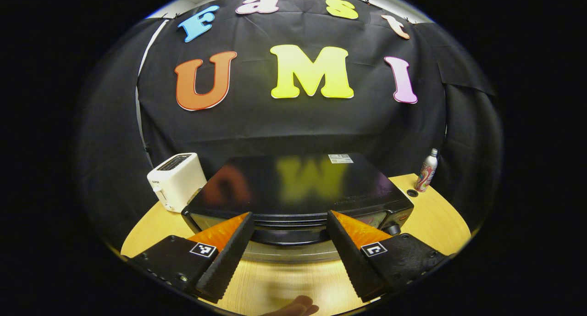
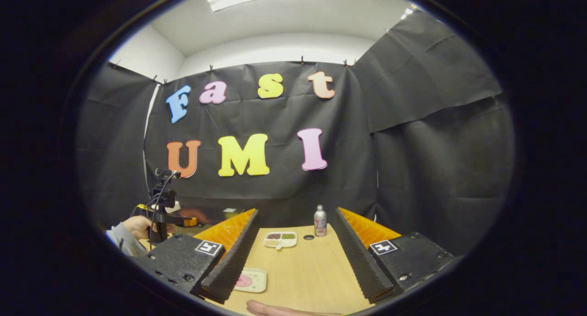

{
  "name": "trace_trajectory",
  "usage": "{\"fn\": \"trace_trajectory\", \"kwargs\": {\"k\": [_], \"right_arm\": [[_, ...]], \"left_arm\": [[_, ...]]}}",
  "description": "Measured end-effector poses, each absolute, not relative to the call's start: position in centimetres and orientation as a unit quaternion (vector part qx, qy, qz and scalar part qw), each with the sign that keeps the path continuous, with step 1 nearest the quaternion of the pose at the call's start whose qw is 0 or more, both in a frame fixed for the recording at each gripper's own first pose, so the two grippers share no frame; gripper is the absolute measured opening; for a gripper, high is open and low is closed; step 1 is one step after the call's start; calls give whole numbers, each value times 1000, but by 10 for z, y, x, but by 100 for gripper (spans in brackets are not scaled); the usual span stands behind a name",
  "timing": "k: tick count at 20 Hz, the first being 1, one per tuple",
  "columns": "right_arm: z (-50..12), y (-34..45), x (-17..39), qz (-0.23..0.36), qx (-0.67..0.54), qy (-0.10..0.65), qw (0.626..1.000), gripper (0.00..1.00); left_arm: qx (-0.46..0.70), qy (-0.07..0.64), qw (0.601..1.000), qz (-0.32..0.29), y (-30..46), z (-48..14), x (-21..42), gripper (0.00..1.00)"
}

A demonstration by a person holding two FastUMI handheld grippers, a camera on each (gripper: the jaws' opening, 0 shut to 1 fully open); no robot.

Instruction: Open the electric oven with the left hand, put the food in, and close the electric oven.

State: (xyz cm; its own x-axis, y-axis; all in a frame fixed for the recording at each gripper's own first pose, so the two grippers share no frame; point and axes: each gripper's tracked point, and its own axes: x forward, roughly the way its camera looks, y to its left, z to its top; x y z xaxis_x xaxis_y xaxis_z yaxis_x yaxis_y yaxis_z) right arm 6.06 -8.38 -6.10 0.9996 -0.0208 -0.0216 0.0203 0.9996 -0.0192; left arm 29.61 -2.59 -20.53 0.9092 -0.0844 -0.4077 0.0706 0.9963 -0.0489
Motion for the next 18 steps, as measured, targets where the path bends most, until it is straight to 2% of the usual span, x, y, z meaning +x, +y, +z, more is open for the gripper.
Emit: {"fn": "trace_trajectory", "kwargs": {"k": [6,18], "right_arm": [[-67,-87,62,-12,-7,19,1000,99],[-82,-73,53,-4,-18,39,999,100]], "left_arm": [[-23,217,975,-51,-30,-205,287,96],[-18,224,973,-57,-28,-234,205,95]]}}
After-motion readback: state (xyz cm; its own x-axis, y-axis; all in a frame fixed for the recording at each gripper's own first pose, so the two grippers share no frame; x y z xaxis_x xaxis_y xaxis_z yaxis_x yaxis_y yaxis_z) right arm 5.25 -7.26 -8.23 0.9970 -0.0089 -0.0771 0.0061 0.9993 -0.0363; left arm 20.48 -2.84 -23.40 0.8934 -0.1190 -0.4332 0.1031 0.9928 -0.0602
